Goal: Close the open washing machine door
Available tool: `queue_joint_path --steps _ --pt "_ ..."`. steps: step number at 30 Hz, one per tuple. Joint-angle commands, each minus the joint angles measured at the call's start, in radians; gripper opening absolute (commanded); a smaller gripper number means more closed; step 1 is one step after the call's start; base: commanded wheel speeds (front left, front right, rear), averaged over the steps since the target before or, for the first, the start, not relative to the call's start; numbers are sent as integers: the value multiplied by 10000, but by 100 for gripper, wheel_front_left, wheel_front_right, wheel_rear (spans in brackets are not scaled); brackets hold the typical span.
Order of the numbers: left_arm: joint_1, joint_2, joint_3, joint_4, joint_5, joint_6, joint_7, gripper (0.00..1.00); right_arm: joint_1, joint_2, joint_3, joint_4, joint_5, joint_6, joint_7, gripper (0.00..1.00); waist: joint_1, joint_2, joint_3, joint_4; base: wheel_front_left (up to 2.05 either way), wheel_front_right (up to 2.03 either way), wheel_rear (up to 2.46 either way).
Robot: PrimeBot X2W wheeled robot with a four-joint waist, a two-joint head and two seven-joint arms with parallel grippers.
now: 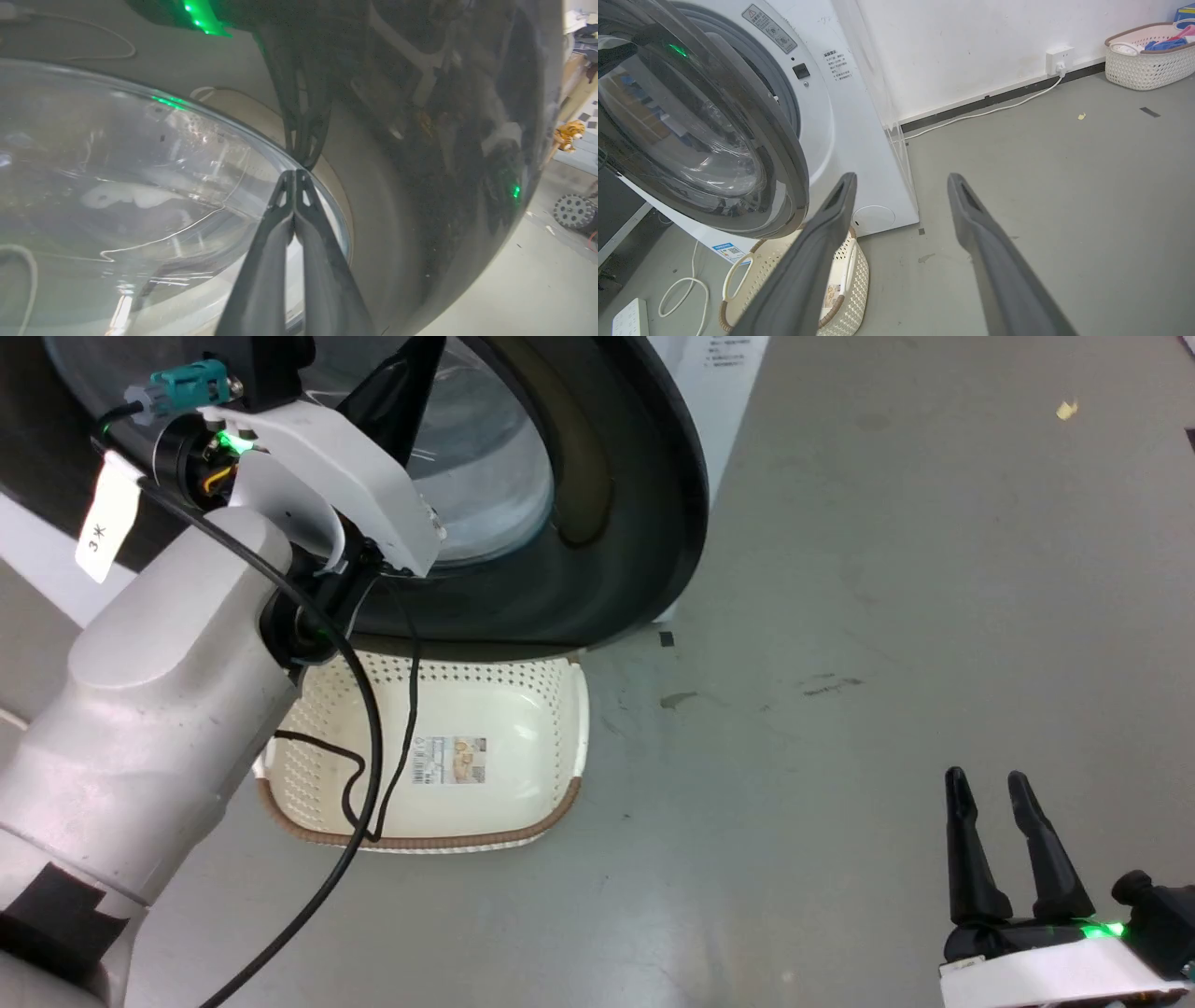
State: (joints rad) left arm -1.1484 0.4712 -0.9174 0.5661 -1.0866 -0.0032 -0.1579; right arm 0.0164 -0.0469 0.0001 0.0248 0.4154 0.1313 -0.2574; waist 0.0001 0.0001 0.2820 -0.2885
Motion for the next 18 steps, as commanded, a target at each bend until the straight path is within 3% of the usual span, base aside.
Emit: queue_joint_path --steps 1,7,12,16,17,18 --pt "-87 -83 90 95 -101 -54 -22 0 104 -33 -58 -26 27 -6 -43 100 -1 -1 -147 166 0 0 0" --pt "207 -218 591 -127 -500 -324 -621 0 185 -33 -254 117 -197 -6 -43 100 -1 -1 -788 948 0 0 0" --pt "819 108 1367 -476 -110 88 -1006 0 187 -33 -277 315 -395 -6 -43 100 -1 -1 -1441 1615 0 0 0" --pt "1635 554 2496 -1198 1210 588 -1033 0 220 -33 -261 464 -488 -6 -43 100 -1 -1 -1843 2073 0 0 0" --pt "2550 878 3285 -1779 2332 921 -1035 0 266 -33 -250 560 -522 -6 -43 100 -1 -1 -2069 2332 0 0 0" --pt "2883 940 3545 -1955 2602 1021 -1035 0 290 -33 -270 582 -522 -6 -43 100 -1 -1 -2129 2422 0 0 0"
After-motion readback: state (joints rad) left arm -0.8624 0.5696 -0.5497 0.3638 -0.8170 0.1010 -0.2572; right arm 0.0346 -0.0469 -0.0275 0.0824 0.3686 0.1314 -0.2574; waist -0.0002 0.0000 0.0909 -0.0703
